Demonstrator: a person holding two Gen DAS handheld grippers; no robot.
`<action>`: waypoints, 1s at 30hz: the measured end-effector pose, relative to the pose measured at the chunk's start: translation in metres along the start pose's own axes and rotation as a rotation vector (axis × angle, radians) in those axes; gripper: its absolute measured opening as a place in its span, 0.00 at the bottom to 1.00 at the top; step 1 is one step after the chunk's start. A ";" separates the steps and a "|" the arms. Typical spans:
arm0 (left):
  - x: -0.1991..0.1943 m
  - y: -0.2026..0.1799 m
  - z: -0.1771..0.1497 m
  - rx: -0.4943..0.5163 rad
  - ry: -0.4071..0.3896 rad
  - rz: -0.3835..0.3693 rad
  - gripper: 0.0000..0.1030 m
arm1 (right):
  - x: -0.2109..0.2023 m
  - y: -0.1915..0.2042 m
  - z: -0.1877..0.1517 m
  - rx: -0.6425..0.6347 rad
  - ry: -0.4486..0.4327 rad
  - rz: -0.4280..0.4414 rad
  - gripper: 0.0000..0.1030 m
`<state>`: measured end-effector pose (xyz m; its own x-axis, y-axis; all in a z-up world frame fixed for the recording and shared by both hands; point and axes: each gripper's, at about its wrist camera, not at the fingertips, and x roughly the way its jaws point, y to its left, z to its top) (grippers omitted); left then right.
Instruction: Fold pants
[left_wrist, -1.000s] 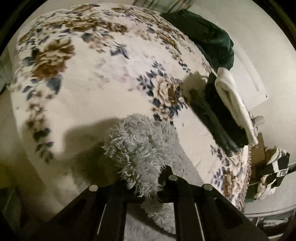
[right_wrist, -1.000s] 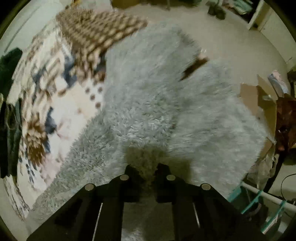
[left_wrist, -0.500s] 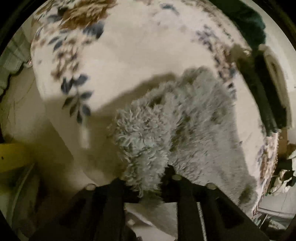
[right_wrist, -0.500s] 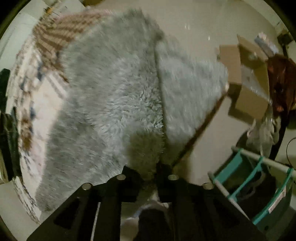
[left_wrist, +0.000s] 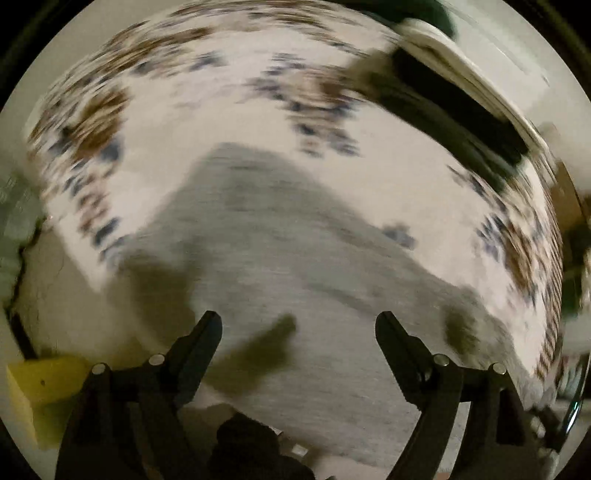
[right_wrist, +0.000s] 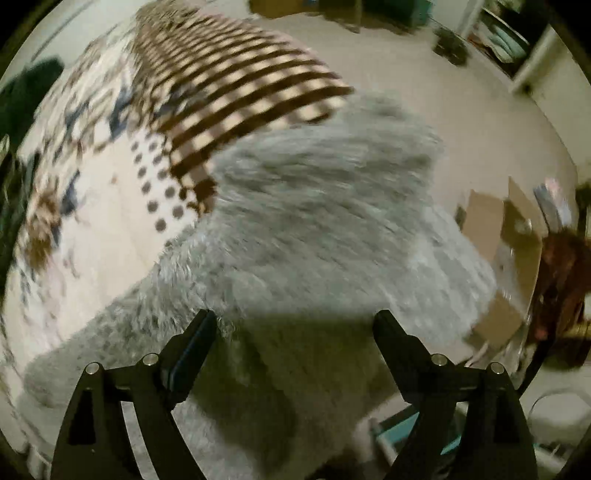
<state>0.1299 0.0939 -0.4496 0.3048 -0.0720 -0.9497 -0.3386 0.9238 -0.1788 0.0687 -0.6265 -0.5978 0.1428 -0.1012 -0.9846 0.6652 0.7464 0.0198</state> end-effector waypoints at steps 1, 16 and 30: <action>0.001 -0.014 -0.001 0.024 0.004 -0.016 0.82 | 0.000 -0.003 0.003 0.012 -0.007 -0.024 0.37; 0.041 -0.177 -0.057 0.331 0.129 -0.162 0.82 | -0.045 -0.180 -0.004 0.503 -0.097 0.154 0.59; 0.113 -0.209 -0.023 0.330 0.155 -0.080 0.82 | 0.026 -0.035 0.061 0.377 0.160 0.252 0.09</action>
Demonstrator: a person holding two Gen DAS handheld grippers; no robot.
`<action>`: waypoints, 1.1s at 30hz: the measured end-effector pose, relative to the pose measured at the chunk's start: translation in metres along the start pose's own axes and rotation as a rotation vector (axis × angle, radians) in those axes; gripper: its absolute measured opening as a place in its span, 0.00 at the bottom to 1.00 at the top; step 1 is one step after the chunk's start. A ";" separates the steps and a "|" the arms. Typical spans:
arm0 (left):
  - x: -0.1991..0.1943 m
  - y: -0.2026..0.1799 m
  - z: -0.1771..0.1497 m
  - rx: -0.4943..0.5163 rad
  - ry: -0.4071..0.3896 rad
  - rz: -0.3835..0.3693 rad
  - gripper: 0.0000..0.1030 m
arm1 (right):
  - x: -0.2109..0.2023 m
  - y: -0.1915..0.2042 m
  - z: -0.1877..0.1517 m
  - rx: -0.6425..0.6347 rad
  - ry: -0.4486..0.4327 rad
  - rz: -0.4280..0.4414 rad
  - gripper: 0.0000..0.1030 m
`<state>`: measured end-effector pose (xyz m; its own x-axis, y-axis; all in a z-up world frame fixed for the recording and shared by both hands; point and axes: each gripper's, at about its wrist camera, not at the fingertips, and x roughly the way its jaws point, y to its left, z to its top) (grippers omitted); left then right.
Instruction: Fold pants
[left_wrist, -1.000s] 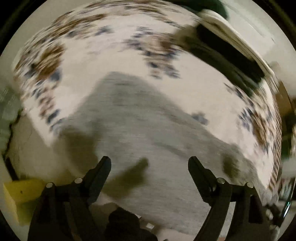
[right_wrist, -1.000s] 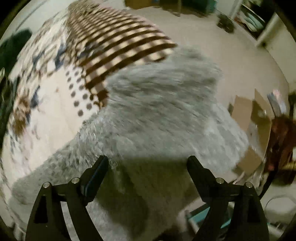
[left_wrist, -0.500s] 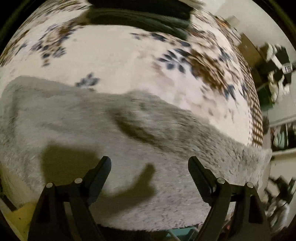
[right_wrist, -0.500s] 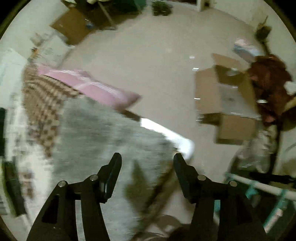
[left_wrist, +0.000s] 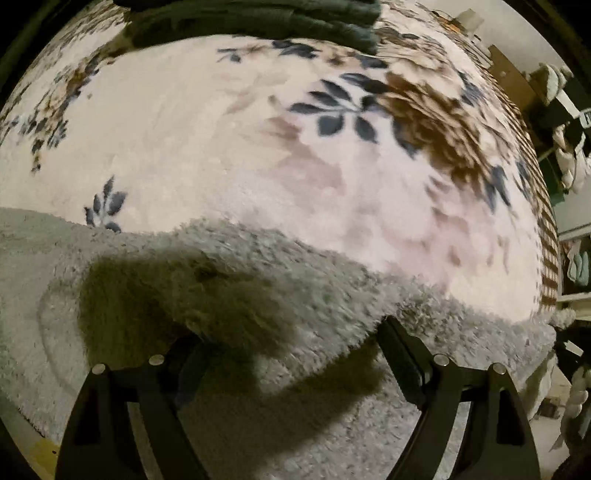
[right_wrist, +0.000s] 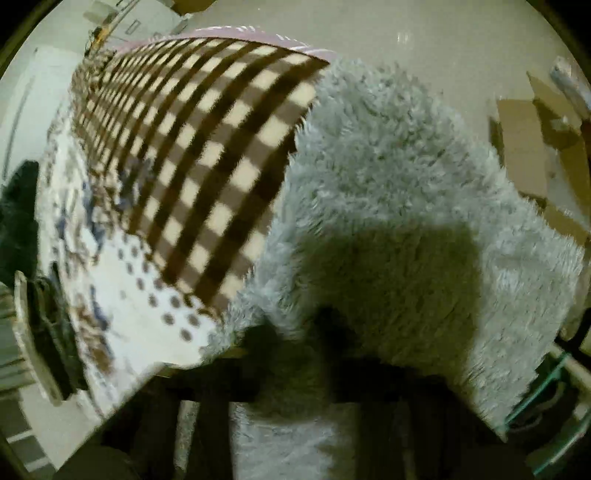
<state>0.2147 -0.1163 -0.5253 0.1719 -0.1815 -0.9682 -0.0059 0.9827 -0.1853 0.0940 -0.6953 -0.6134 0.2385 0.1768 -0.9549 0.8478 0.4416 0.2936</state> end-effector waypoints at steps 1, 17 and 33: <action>0.002 0.002 0.002 -0.005 0.003 -0.004 0.82 | -0.005 0.003 0.001 -0.006 -0.033 -0.012 0.08; -0.047 -0.068 -0.048 0.210 -0.004 -0.073 0.82 | -0.114 -0.112 -0.035 0.110 -0.256 0.075 0.74; 0.020 -0.122 -0.056 0.322 0.102 -0.009 0.82 | -0.056 -0.176 -0.034 0.195 -0.308 0.028 0.05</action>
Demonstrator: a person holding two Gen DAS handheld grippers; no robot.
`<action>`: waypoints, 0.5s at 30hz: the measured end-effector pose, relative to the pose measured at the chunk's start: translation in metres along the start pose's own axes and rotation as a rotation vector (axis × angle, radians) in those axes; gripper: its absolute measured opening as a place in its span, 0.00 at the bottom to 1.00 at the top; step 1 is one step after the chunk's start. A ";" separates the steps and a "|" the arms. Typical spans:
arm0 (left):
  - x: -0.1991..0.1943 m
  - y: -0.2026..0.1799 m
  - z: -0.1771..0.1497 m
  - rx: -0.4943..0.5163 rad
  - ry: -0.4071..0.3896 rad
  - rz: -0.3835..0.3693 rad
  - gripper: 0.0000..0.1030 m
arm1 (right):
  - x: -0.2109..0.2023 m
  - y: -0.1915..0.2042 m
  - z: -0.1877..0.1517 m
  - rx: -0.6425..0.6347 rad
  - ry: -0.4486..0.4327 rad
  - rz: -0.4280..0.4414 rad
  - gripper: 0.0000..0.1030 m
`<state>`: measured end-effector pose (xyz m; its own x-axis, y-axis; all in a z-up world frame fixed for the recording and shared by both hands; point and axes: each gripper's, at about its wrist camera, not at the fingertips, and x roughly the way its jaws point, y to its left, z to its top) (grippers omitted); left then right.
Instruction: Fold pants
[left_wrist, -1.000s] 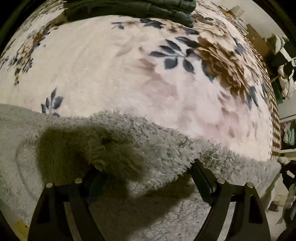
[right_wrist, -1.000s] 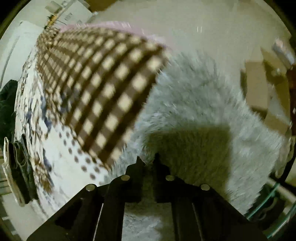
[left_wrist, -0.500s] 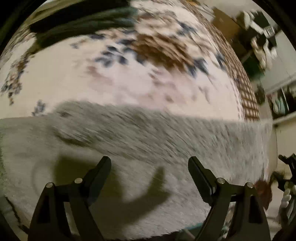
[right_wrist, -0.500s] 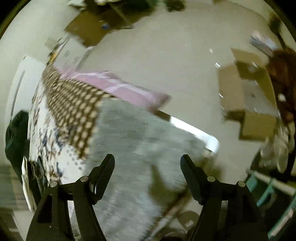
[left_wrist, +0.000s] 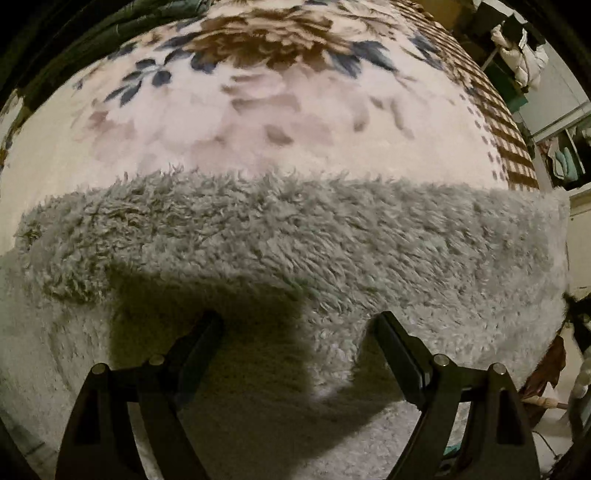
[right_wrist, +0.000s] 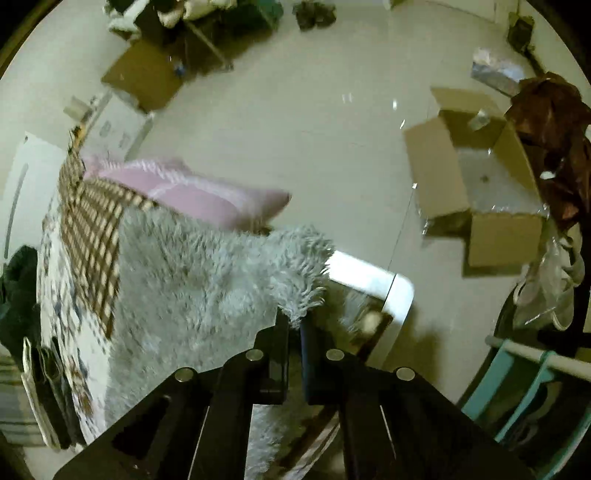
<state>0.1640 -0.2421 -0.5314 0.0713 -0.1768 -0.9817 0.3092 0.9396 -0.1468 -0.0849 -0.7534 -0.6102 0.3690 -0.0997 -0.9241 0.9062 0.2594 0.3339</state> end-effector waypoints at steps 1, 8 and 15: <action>0.003 0.002 0.002 -0.006 0.010 -0.003 0.82 | 0.008 -0.005 0.001 0.004 0.039 0.009 0.05; 0.023 0.015 0.018 -0.059 0.036 -0.098 1.00 | 0.025 -0.049 -0.013 0.120 0.151 0.162 0.49; 0.033 0.015 0.031 -0.064 0.074 -0.060 1.00 | 0.069 -0.041 -0.032 0.140 0.167 0.406 0.49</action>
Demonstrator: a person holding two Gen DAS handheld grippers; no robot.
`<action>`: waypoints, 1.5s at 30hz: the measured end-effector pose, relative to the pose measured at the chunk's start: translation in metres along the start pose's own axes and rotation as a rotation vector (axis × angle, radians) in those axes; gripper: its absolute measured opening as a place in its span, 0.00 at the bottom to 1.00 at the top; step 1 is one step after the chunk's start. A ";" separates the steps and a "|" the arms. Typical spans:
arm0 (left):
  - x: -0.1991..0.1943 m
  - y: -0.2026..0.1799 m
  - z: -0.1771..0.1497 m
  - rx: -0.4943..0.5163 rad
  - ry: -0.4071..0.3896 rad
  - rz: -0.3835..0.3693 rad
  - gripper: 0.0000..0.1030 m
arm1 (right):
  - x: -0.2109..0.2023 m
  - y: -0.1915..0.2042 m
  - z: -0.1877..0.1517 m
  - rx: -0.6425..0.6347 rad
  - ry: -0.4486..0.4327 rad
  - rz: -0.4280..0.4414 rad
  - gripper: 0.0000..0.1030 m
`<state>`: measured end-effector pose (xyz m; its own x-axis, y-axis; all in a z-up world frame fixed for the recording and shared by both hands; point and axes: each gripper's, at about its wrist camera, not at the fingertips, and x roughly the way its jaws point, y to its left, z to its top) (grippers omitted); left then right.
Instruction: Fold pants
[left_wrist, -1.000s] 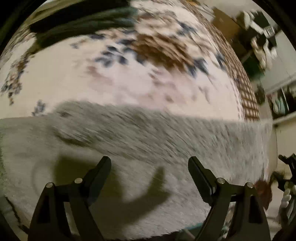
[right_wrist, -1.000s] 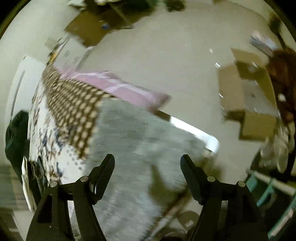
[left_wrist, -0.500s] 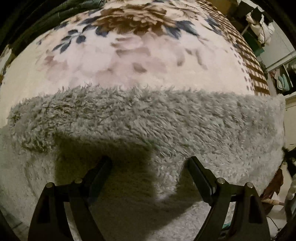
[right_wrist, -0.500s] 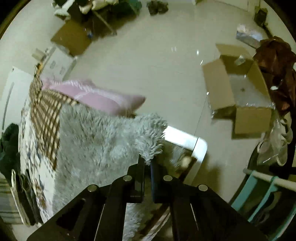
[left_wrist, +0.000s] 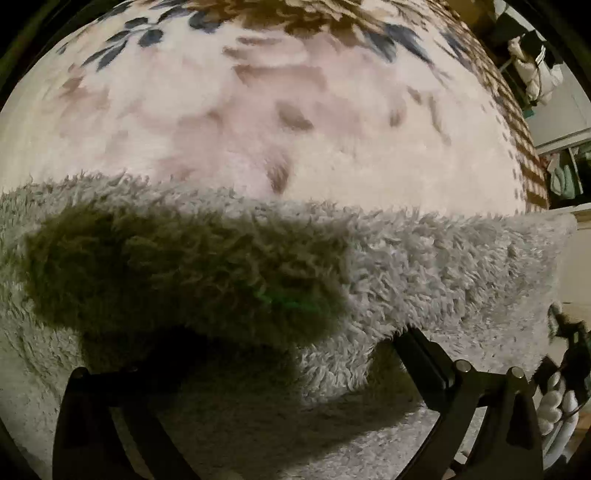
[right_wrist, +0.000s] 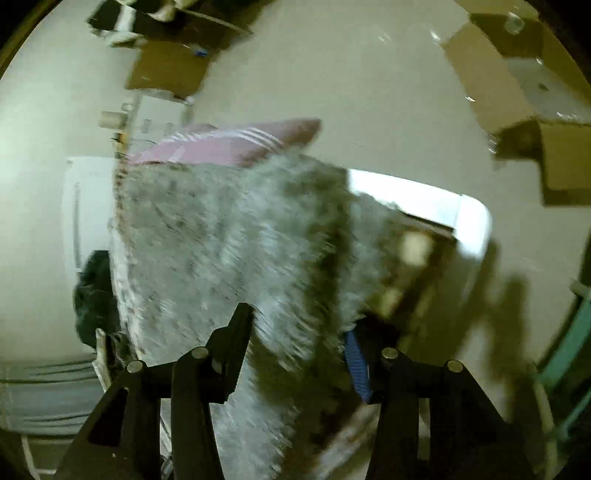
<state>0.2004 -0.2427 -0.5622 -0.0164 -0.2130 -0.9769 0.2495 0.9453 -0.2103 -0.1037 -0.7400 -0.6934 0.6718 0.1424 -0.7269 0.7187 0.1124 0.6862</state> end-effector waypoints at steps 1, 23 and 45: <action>0.001 -0.001 0.001 0.000 -0.001 0.004 1.00 | 0.001 0.000 0.001 0.003 -0.016 0.031 0.49; -0.043 -0.011 -0.030 -0.049 -0.156 0.021 1.00 | 0.022 0.041 0.015 -0.075 -0.117 0.118 0.16; -0.209 0.260 -0.144 -0.381 -0.371 0.070 1.00 | 0.087 0.279 -0.380 -1.052 0.249 0.086 0.16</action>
<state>0.1292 0.0828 -0.4182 0.3479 -0.1544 -0.9247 -0.1321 0.9684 -0.2115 0.0872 -0.3230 -0.5547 0.5718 0.3725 -0.7310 0.0773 0.8626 0.5000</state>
